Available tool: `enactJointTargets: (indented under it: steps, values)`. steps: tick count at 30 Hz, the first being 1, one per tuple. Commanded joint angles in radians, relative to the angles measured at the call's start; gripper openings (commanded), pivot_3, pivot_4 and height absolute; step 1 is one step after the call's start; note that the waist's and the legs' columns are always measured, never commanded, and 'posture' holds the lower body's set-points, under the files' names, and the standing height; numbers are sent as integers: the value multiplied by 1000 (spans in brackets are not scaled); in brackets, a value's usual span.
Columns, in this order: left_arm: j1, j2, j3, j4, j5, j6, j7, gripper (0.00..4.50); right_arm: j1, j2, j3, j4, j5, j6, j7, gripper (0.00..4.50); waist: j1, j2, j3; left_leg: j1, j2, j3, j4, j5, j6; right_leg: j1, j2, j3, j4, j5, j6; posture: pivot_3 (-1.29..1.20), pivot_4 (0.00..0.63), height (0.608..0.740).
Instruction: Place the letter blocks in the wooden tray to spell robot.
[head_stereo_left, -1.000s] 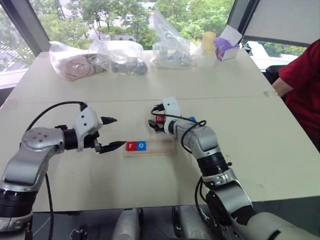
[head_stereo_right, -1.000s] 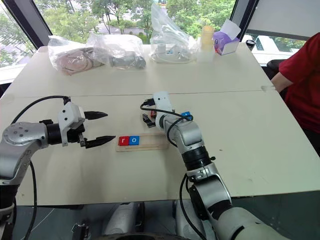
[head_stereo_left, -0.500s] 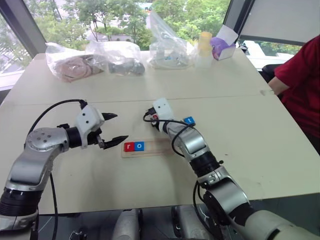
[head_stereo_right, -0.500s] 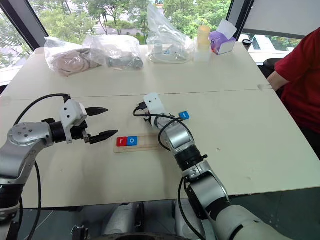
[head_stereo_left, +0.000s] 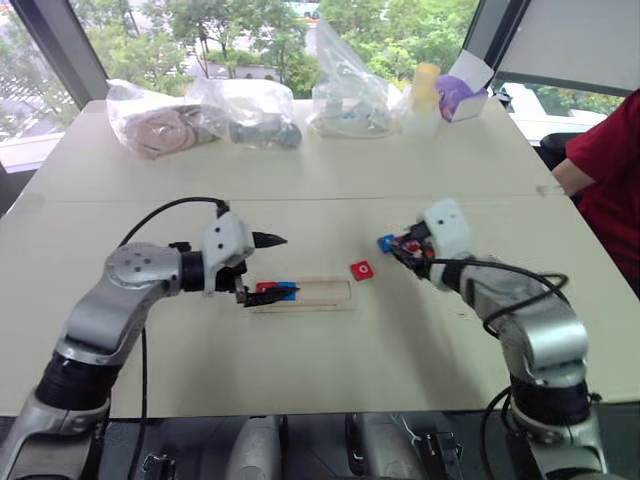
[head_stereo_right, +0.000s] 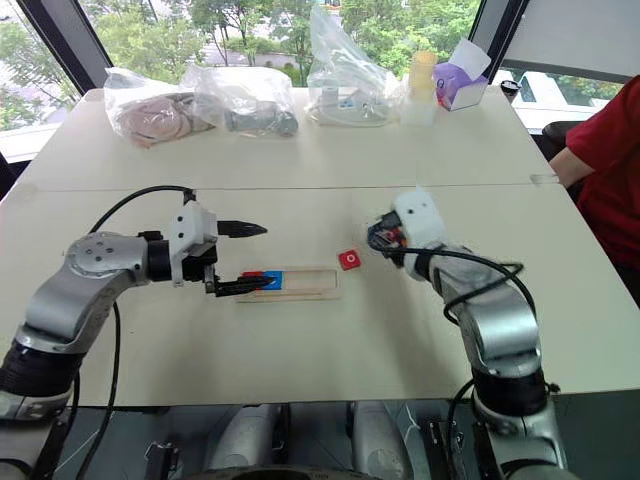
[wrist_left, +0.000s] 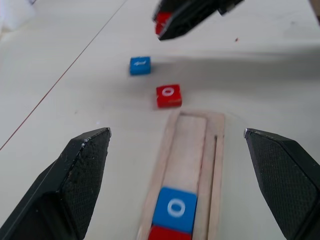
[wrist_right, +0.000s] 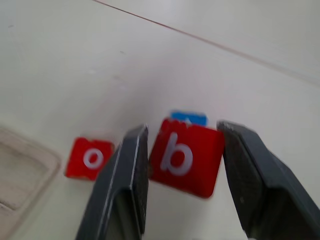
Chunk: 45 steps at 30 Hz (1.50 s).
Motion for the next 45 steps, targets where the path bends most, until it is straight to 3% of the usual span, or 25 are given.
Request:
enactJointTargets:
  steps: [1, 8, 14, 19, 25, 29, 33, 45]
  values:
    - [-32, -9, -14, 29, 4, -20, -24, 4500, 55, 93, -42, -89, -38, 87, -112, 1569, -1, 0, 0, 0, 0, 0, 0, 0, 0, 0, 0, 0, 0, 0, 0, 0, 150, 740]
    - [-49, -3, -46, 112, 42, -63, -75, 4500, 136, 221, 12, -82, -85, 66, -241, 1569, 2, 0, 0, 0, -1, 1, 0, 0, 0, 0, -1, 1, 0, 0, 0, 0, 150, 740]
    - [-44, 10, -26, 117, 48, -62, -81, 4500, 144, 229, 24, -88, -68, 54, -237, 4441, 2, 0, 0, 0, -1, 1, 0, 0, 0, 0, -1, 1, 0, 0, 0, 0, 150, 740]
    - [-42, 81, 4, 138, 66, -68, -100, 4500, 70, 77, -15, -91, -13, -62, -100, 4441, 0, 1, 0, 0, 0, 1, 0, 0, 0, 0, -1, 1, 0, 0, 0, 0, 150, 740]
    - [-58, 135, 59, 48, -68, 55, -175, 4500, 135, -286, -81, 128, 165, -538, 487, 4441, 7, 0, 1, 0, -1, 1, 0, 0, 0, 4, -2, -2, -6, -1, 1, 0, 150, 740]
    - [-30, 208, 31, -55, -79, 78, -236, 4500, 201, -422, -120, 324, 227, -769, 770, 4441, 7, 0, 1, 0, -1, 2, 0, -2, 2, 6, -3, -2, -7, -2, 3, 0, 150, 740]
    - [-21, 190, 24, -112, -99, 106, -205, 4500, 182, -458, -62, 482, 158, -948, 817, 4441, 2, 0, 1, 3, -1, 3, 0, -2, 2, 8, -3, -1, -7, -2, 3, 0, 150, 740]
    - [42, 206, 50, -148, -109, 147, -163, 4500, 147, -424, 46, 669, 92, -1111, 835, 4441, 8, 0, 1, 3, -1, 2, 2, -1, 2, 8, -2, -1, -5, -2, 2, 0, 150, 740]
